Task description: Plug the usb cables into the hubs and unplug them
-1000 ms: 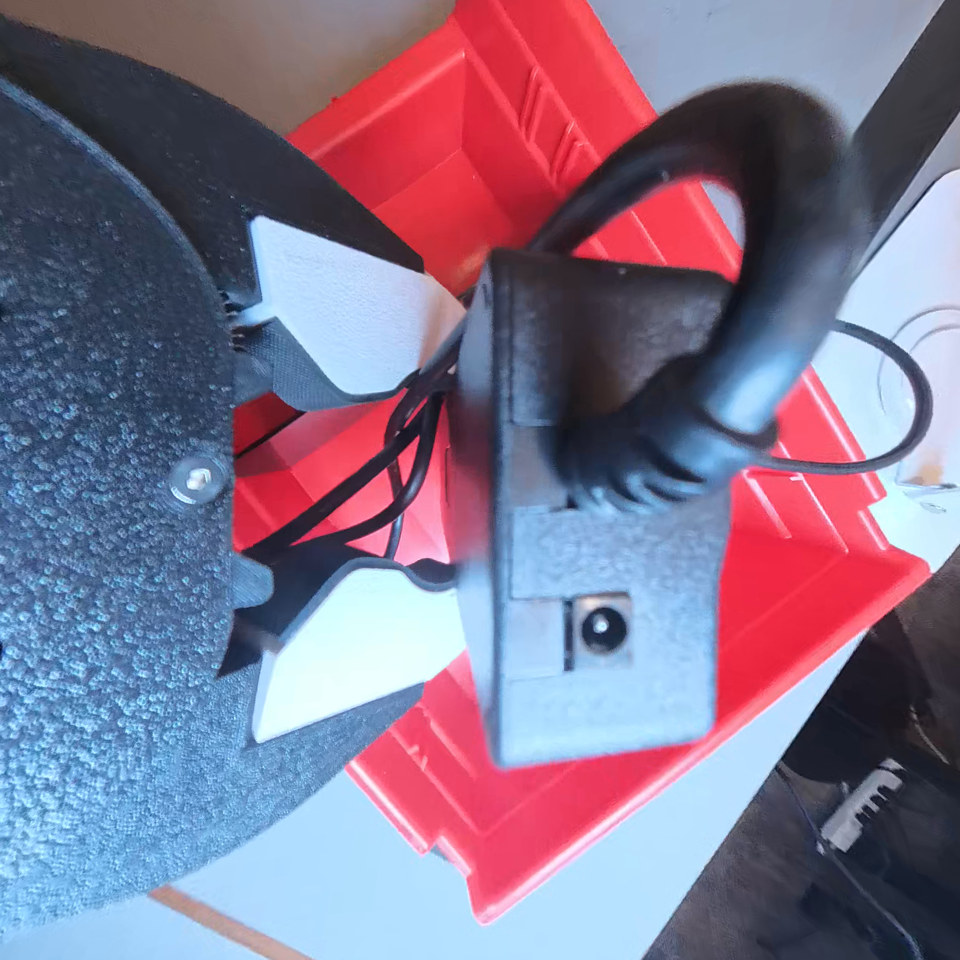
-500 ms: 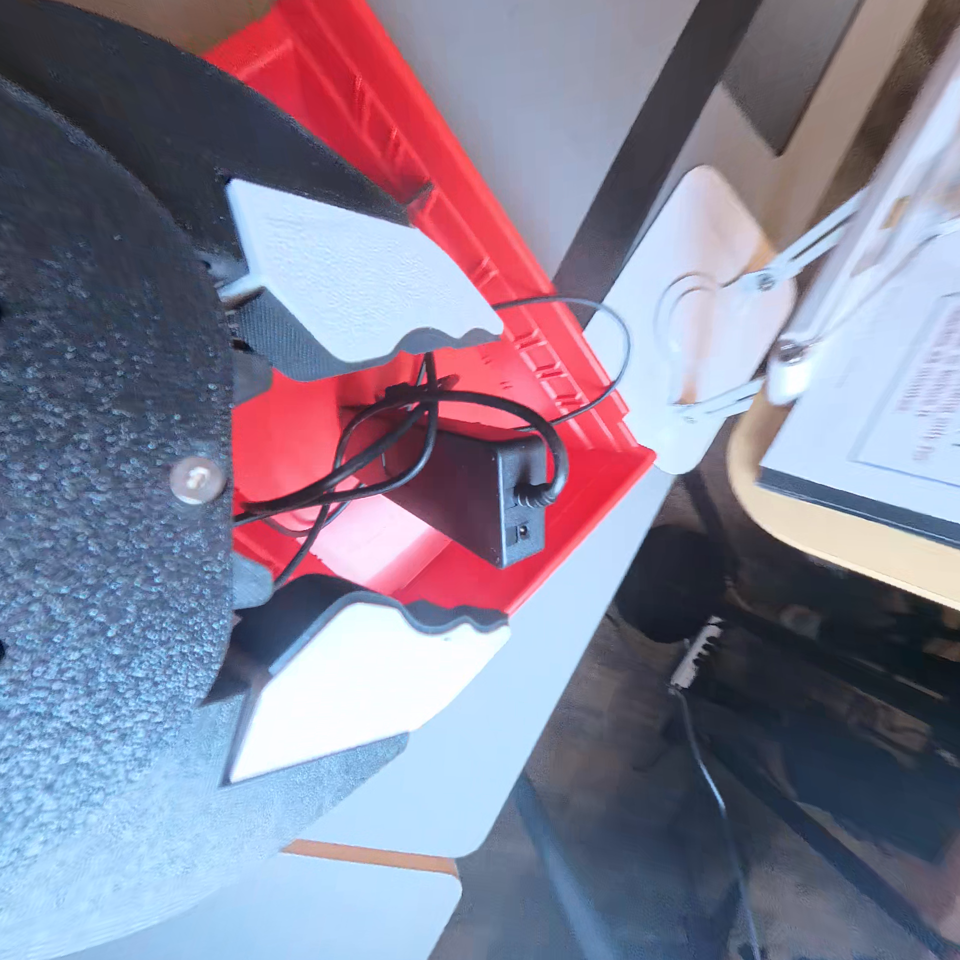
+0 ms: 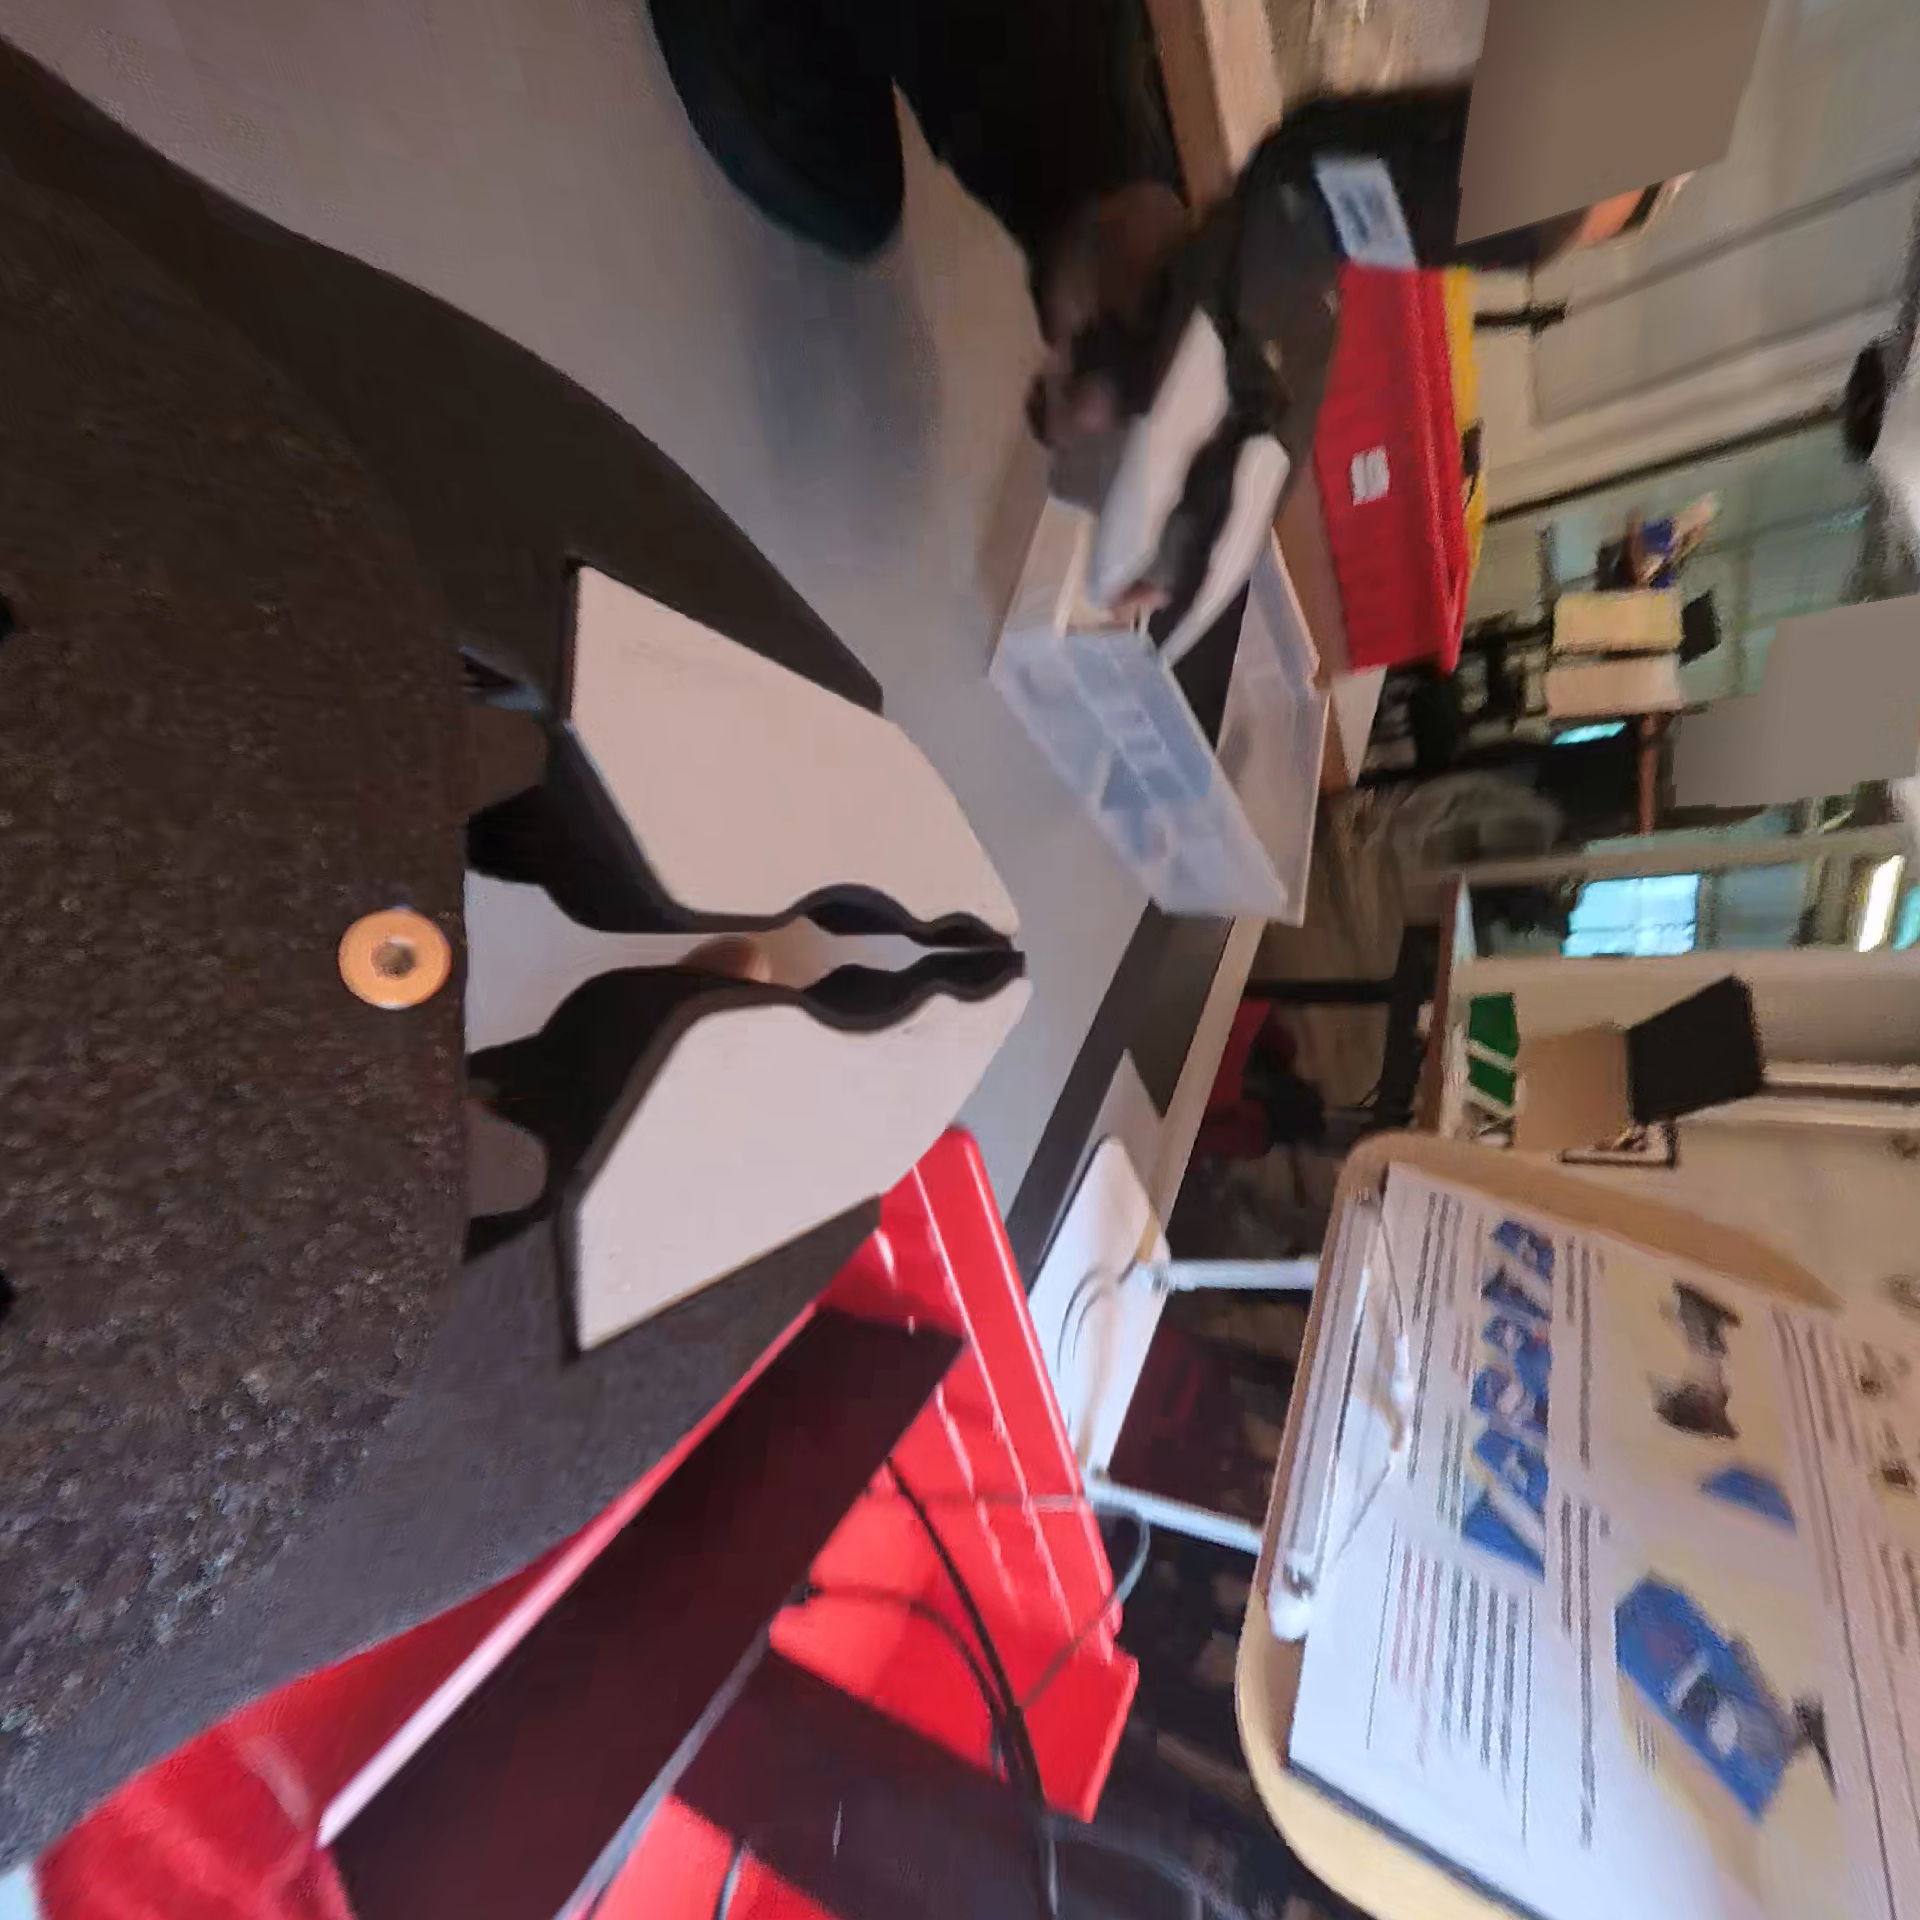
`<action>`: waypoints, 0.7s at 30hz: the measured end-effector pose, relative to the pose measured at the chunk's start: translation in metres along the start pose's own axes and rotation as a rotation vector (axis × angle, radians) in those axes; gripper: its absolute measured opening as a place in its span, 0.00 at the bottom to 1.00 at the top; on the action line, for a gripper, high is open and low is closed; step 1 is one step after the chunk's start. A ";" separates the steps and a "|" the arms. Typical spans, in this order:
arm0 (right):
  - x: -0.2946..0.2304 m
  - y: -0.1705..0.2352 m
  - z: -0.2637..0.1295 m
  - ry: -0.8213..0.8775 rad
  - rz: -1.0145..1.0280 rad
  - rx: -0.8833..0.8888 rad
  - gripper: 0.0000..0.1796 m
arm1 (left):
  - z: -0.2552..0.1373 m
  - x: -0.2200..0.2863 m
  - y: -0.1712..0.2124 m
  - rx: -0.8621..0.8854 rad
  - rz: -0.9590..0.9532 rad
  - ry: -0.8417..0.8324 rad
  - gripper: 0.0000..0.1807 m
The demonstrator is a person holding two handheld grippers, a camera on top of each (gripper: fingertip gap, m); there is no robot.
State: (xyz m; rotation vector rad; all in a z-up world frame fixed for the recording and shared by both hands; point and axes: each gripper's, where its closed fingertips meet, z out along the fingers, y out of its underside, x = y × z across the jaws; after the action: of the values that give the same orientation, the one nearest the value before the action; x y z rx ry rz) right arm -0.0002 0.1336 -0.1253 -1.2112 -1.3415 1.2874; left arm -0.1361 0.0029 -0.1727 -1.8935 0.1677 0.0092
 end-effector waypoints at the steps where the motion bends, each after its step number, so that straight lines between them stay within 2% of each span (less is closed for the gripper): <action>1: -0.013 0.010 -0.004 -0.007 0.010 0.019 0.00 | -0.011 -0.017 -0.008 0.018 -0.010 -0.049 0.20; 4: -0.026 0.037 -0.006 0.014 0.009 0.047 0.00 | -0.045 -0.077 -0.024 0.030 -0.055 -0.207 0.19; 6: -0.026 0.050 -0.003 0.027 -0.027 0.041 0.00 | -0.066 -0.129 -0.024 -0.037 -0.060 -0.335 0.19; 8: -0.030 0.051 0.000 -0.004 -0.031 0.037 0.02 | -0.079 -0.185 -0.010 -0.187 -0.095 -0.432 0.21; 12: -0.039 0.061 0.005 -0.042 -0.009 0.024 0.05 | -0.084 -0.270 0.052 -0.561 -0.265 -0.440 0.21; 15: -0.044 0.065 0.004 -0.051 -0.074 0.006 0.05 | -0.074 -0.293 0.109 -0.809 -0.424 -0.369 0.23; 18: -0.044 0.065 0.001 -0.038 -0.142 0.006 0.05 | -0.064 -0.304 0.156 -0.987 -0.472 -0.365 0.22; 21: -0.042 0.064 -0.002 -0.032 -0.151 0.011 0.05 | -0.058 -0.310 0.184 -1.101 -0.466 -0.365 0.21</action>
State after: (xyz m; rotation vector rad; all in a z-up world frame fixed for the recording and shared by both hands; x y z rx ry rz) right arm 0.0112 0.0915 -0.1877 -1.0642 -1.4193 1.2095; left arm -0.4693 -0.0748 -0.2989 -2.9298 -0.6630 0.1561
